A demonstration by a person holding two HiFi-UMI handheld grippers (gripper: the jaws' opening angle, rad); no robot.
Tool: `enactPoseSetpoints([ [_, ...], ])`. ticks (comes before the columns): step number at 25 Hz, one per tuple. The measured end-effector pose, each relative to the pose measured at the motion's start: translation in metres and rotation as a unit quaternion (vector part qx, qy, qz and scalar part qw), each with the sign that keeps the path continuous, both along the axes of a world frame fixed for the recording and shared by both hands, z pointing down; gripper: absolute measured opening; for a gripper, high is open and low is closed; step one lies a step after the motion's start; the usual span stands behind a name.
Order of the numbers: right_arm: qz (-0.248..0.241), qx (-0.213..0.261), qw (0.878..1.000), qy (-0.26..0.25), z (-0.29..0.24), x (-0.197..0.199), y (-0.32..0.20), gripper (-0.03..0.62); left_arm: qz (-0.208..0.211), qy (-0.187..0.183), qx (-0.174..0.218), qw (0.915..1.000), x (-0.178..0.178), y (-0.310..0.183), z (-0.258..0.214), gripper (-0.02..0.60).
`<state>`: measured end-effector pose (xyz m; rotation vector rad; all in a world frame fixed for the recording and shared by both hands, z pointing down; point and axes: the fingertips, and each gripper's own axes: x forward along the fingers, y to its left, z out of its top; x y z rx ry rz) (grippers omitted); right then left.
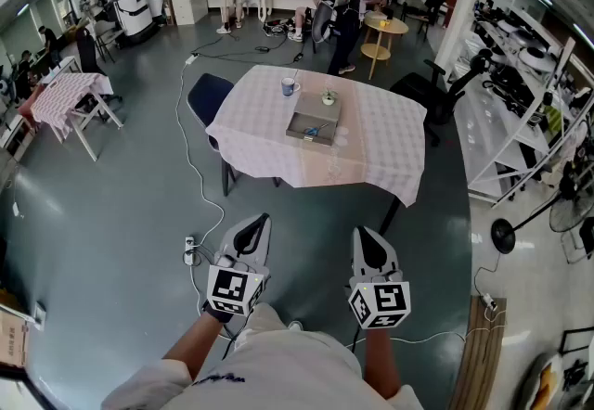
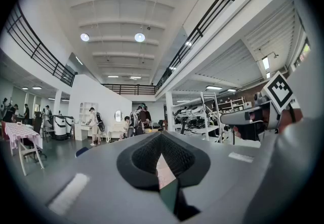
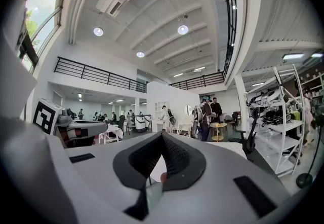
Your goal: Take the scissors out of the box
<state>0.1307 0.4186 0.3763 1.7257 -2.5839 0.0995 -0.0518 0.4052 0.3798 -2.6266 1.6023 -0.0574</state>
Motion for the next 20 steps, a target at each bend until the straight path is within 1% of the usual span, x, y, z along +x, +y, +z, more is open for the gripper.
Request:
enactPoseSetpoints([
  [4, 0.003, 0.006, 1.0, 0.001, -0.002, 0.005, -0.008, 0.003, -0.004, 0.0, 0.007, 1.0, 0.001, -0.013, -0.002, 0.0],
  [9, 0.015, 0.009, 1.0, -0.002, -0.002, 0.014, -0.007, 0.003, -0.006, -0.002, 0.012, 0.9999, 0.001, -0.012, -0.002, 0.002],
  [14, 0.027, 0.007, 0.999, -0.018, 0.002, 0.025, -0.008, 0.003, -0.011, -0.012, 0.005, 0.9998, 0.0, -0.013, 0.003, 0.002],
  [20, 0.034, 0.008, 0.999, -0.021, 0.0, 0.034, -0.011, 0.003, -0.01, -0.012, 0.008, 0.9998, 0.004, -0.015, 0.001, 0.002],
])
